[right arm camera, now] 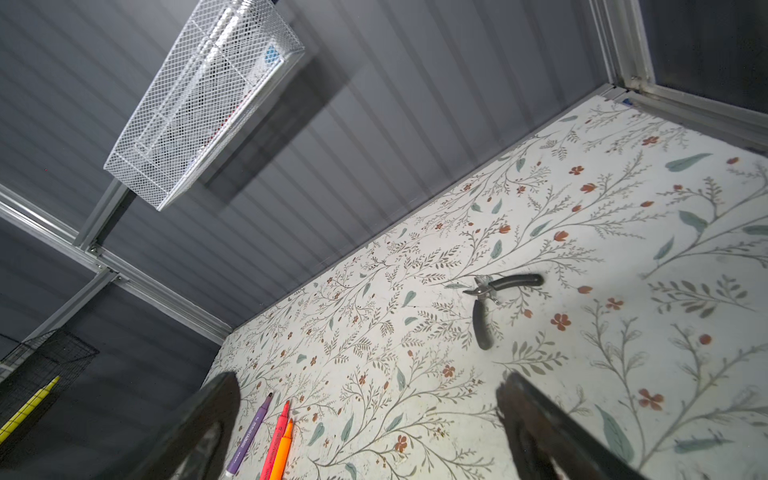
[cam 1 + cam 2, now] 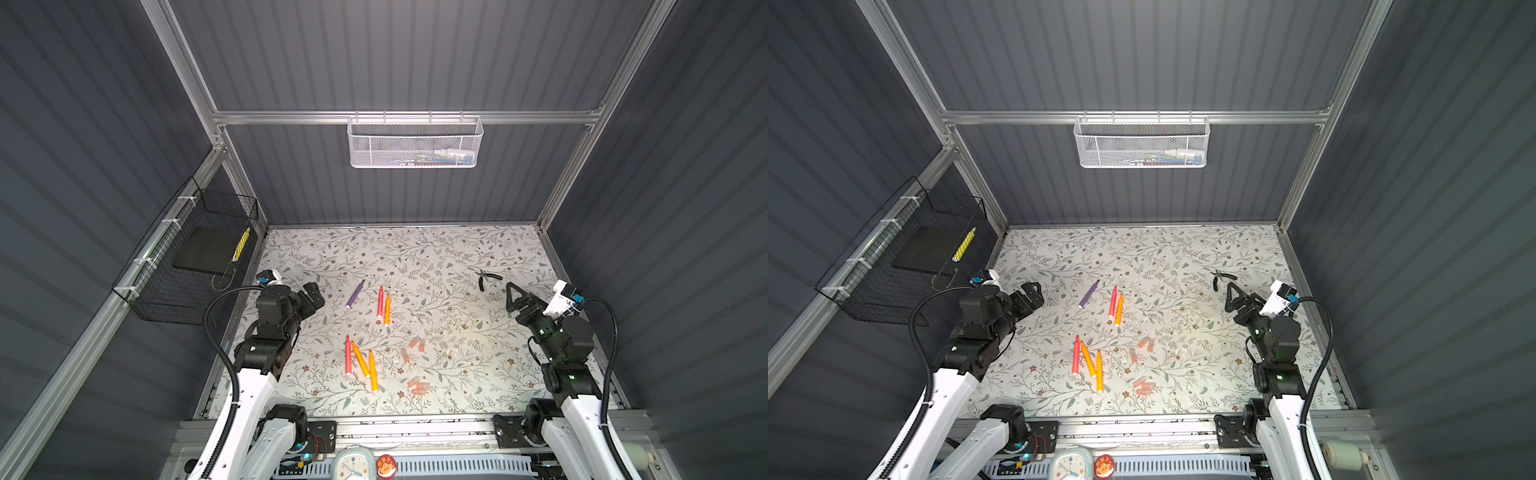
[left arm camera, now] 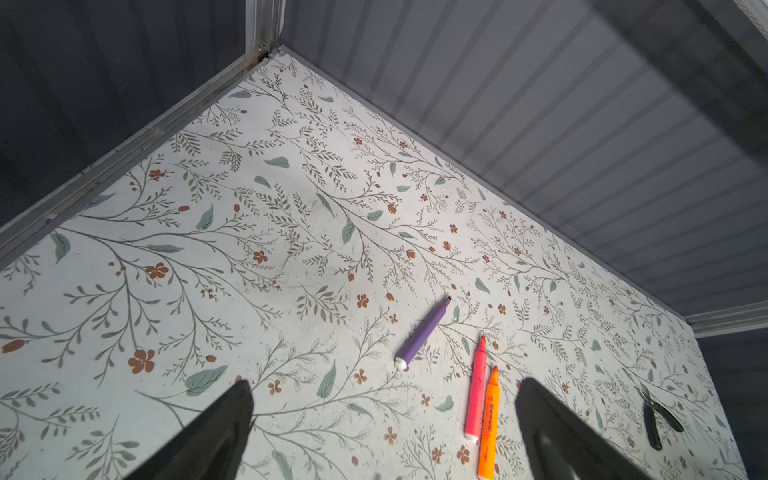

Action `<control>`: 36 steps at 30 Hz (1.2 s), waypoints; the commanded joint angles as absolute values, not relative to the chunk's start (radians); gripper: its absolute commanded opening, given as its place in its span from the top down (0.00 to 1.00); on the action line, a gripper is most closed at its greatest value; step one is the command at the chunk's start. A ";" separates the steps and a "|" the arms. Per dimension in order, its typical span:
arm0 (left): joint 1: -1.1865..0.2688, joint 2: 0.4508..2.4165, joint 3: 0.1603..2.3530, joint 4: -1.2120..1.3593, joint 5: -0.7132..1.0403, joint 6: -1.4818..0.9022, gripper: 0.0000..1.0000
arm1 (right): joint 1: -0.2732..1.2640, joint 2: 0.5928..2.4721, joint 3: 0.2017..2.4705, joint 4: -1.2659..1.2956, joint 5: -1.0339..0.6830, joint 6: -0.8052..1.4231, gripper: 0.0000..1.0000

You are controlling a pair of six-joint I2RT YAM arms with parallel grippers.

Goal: Insert the pens into the pen caps
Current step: 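Raise both arms and move the left gripper toward the markers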

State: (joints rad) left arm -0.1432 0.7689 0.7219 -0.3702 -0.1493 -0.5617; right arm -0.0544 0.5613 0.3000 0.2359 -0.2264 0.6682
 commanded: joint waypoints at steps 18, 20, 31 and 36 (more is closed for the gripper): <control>-0.277 0.784 0.675 -0.337 0.095 -0.628 0.16 | -0.061 0.798 0.336 0.071 0.088 0.624 0.01; -0.417 0.833 0.670 -0.319 -0.025 -0.640 0.17 | -0.054 0.839 0.351 0.110 0.055 0.607 0.01; -0.850 1.400 0.881 -0.273 -0.346 -0.724 0.42 | -0.039 0.749 0.278 0.158 0.042 0.606 0.06; -0.865 1.542 0.941 -0.273 -0.340 -0.714 0.47 | -0.013 0.719 0.267 0.155 0.042 0.591 0.12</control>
